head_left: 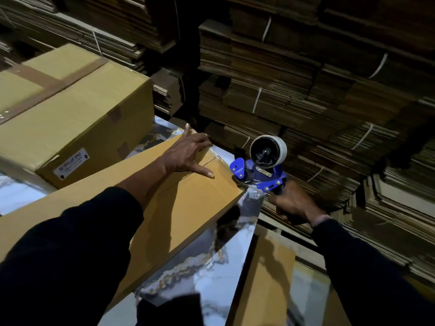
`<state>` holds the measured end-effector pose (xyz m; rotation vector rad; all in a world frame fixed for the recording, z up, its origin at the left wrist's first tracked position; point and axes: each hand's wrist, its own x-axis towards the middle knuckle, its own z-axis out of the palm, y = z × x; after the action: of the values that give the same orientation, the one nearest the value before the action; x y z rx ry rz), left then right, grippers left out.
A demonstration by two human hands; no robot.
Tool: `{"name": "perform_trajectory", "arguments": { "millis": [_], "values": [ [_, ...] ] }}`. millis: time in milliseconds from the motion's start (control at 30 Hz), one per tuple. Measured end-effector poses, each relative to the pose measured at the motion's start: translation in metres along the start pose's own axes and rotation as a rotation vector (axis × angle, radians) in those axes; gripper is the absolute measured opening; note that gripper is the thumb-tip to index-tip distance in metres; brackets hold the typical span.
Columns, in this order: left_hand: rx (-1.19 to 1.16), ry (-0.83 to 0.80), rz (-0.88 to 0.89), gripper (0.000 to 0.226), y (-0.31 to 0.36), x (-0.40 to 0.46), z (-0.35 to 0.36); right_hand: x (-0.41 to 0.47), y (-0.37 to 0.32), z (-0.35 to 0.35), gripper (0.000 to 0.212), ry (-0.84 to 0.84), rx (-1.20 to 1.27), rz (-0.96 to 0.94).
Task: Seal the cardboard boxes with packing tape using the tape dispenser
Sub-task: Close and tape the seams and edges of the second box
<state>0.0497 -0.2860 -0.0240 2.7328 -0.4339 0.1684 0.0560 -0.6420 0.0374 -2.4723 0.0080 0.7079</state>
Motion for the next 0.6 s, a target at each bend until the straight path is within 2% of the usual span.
{"name": "perform_trajectory", "arguments": {
  "millis": [300,400,600],
  "values": [
    [-0.016,0.014,-0.004,0.113,0.000,-0.001,0.001,-0.018,0.003,0.002,0.018,0.015,0.054,-0.004],
    [-0.010,0.029,0.008,0.114,-0.001,-0.002,0.001,-0.031,0.007,0.003,0.024,0.028,0.024,-0.009],
    [0.056,-0.066,0.047,0.124,0.004,0.001,-0.006,-0.033,0.012,0.007,0.024,0.088,0.014,-0.039]
  ]
}}
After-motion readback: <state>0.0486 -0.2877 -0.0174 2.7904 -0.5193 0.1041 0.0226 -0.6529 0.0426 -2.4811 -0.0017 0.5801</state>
